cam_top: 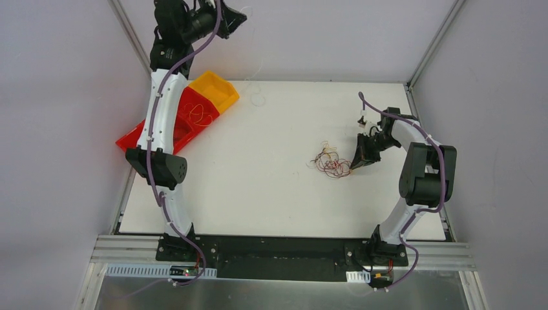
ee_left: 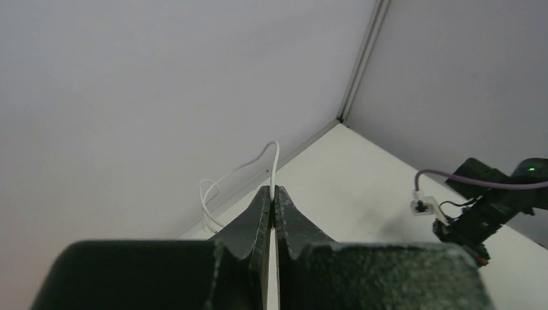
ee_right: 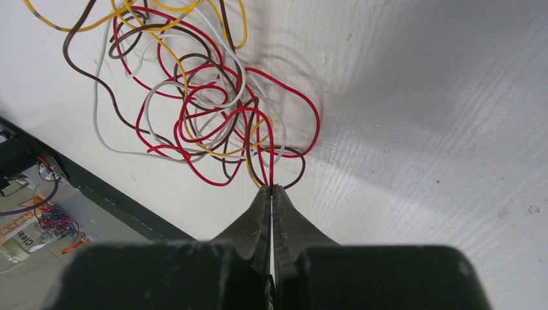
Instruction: Untangle the cables
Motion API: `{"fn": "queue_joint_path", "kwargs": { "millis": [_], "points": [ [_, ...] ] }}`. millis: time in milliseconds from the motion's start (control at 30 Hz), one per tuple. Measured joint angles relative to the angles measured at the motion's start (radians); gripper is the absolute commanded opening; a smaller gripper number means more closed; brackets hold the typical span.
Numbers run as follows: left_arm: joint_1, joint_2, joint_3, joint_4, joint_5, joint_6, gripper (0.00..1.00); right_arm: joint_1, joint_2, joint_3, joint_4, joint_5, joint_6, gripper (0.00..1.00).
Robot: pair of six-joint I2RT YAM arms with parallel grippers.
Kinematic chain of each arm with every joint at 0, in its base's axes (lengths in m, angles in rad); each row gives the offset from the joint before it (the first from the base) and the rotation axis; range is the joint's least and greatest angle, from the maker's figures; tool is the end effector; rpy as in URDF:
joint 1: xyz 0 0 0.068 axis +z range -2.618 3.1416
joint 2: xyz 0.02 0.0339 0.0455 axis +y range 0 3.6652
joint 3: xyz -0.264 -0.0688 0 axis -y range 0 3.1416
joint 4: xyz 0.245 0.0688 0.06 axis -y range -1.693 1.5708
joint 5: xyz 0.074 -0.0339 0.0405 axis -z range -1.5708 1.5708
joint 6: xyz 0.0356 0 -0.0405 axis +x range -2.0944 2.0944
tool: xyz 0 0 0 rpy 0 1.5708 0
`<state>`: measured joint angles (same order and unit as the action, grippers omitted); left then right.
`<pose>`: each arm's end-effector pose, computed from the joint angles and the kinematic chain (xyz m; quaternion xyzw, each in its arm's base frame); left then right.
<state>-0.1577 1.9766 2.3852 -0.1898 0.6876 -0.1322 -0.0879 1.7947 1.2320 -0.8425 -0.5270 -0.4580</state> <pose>0.4155 -0.0889 0.5305 0.2704 0.5857 -0.3148 0.6963 0.3354 -0.0116 0.1876 -0.1982 0.9418 0.2284 0.1469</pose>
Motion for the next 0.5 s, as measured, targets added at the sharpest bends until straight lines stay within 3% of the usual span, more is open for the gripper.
{"fn": "queue_joint_path", "kwargs": {
  "millis": [233, 500],
  "points": [
    [0.000, -0.120, 0.032, 0.079, 0.023, -0.134, 0.00, 0.000, 0.000, 0.003, -0.003, -0.001, 0.000, 0.00],
    [-0.052, -0.258, -0.241, -0.078, -0.060, 0.111, 0.00, 0.000, 0.006, 0.025, -0.009, -0.001, 0.000, 0.00]
  ]
}}
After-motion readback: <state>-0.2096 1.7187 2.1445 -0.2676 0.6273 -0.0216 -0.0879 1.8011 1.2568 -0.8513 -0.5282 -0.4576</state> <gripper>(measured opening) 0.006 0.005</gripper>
